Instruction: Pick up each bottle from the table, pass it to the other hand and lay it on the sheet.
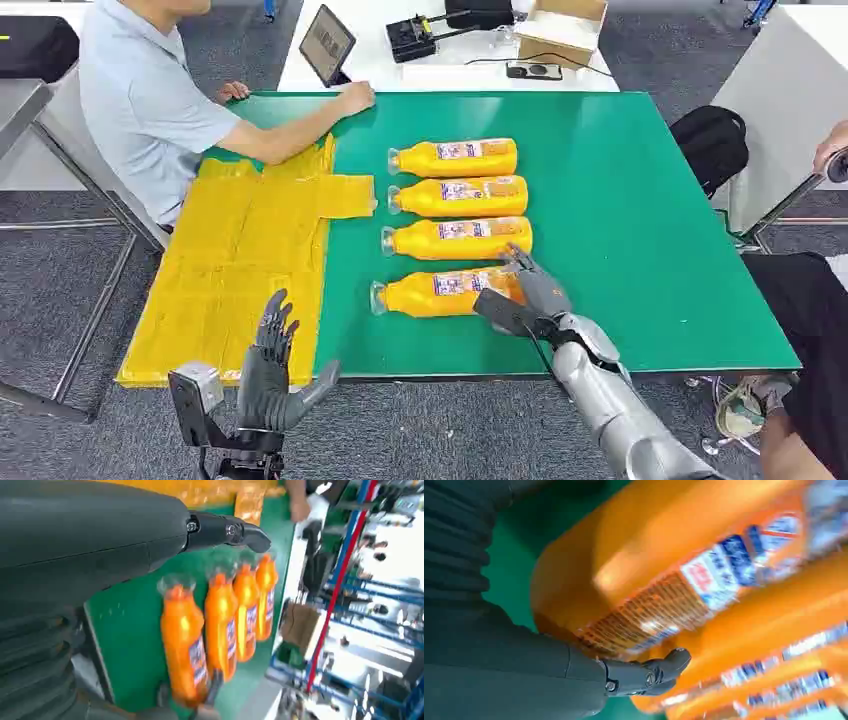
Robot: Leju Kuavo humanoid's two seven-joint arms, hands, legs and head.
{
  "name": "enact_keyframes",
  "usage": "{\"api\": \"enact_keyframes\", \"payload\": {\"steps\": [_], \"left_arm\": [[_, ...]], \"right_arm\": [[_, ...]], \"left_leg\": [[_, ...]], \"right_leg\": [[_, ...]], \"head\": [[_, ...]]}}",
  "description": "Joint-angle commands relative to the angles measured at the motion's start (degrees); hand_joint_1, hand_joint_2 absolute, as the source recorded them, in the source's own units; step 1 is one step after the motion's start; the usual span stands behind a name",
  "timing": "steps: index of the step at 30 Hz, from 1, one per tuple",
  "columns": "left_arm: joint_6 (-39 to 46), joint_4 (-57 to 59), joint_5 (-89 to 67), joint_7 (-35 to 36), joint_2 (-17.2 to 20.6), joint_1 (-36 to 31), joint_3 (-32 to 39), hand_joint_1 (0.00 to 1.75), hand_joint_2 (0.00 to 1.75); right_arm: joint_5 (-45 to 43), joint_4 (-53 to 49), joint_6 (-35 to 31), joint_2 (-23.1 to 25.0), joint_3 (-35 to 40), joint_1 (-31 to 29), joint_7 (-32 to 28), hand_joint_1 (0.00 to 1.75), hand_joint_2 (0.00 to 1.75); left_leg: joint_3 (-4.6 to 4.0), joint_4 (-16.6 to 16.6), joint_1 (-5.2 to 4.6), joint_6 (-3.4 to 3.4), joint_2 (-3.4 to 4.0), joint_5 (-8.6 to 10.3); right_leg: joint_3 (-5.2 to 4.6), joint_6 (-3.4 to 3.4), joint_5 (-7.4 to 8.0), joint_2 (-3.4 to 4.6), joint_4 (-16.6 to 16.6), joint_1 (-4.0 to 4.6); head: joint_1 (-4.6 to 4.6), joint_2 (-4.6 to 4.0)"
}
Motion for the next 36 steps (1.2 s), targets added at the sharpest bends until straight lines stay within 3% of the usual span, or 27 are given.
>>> {"api": "enact_keyframes", "payload": {"steps": [1, 10, 11, 12, 13, 14, 33, 36], "left_arm": [[-1.1, 2.5, 1.4, 0.7, 1.2, -0.9, 1.1, 0.0, 1.75], [-1.0, 4.1, 1.3, 0.3, 0.9, -2.2, 1.3, 0.0, 1.75], [-1.0, 4.5, 1.5, 0.2, 0.9, -2.4, 1.4, 0.0, 1.75], [-0.9, 4.7, 1.6, 0.1, 0.9, -2.5, 1.5, 0.0, 1.75], [-1.0, 5.4, 2.1, -0.4, 0.8, -2.9, 1.6, 0.0, 1.75], [-0.9, 5.8, 2.4, -0.5, 0.7, -3.0, 1.7, 0.0, 1.75], [-0.2, 8.9, 4.3, -2.5, 0.3, -5.0, 1.8, 0.0, 1.75], [2.1, 9.0, 3.0, -5.2, -0.1, -5.3, 2.2, 0.0, 1.75]], "right_arm": [[0.4, 10.0, 1.4, -0.8, 4.9, -5.8, 0.8, 0.0, 1.75], [-0.6, 13.4, 5.9, -0.9, 7.1, -7.9, -0.7, 0.0, 1.75], [-0.9, 13.8, 6.6, -1.0, 7.3, -8.1, -1.5, 0.21, 1.75], [-0.9, 14.0, 6.8, -1.1, 7.5, -8.2, -1.8, 1.38, 1.75], [-1.1, 14.8, 7.5, -1.2, 8.5, -8.7, -2.6, 1.68, 1.75], [-1.3, 15.1, 7.8, -1.2, 8.8, -9.1, -2.7, 1.73, 1.75], [-5.2, 18.6, 11.4, -1.2, 12.7, -10.3, -3.7, 1.75, 1.75], [-8.9, 17.2, 12.0, -2.0, 10.6, -8.4, -8.8, 1.75, 1.75]], "left_leg": [[0.28, -0.1, -0.01, 0.07, 0.07, -0.05], [0.22, -0.1, -0.02, 0.06, 0.02, -0.02], [0.17, -0.1, -0.02, 0.05, 0.01, 0.0], [0.17, -0.1, -0.01, 0.04, 0.0, 0.0], [0.28, -0.1, -0.01, 0.07, -0.02, -0.01], [0.27, -0.1, -0.01, 0.05, -0.01, 0.0], [0.39, -0.1, 0.0, 0.05, -0.07, 0.0], [0.43, -0.1, 0.01, 0.05, -0.12, 0.01]], "right_leg": [[0.23, -0.17, -0.02, 0.0, -0.1, 0.03], [0.2, -0.14, -0.02, -0.04, -0.1, 0.01], [0.16, -0.11, 0.0, -0.04, -0.1, 0.01], [0.16, -0.1, 0.0, -0.05, -0.1, 0.02], [0.27, -0.18, -0.01, -0.1, -0.1, 0.03], [0.25, -0.14, -0.01, -0.07, -0.1, 0.02], [0.39, -0.14, -0.02, -0.13, -0.1, 0.03], [0.44, -0.14, -0.02, -0.18, -0.1, 0.04]], "head": [[0.0, 0.0], [0.0, 0.0], [0.0, 0.0], [0.0, 0.0], [0.02, 0.0], [0.0, 0.0], [0.0, 0.0], [0.02, 0.0]]}}
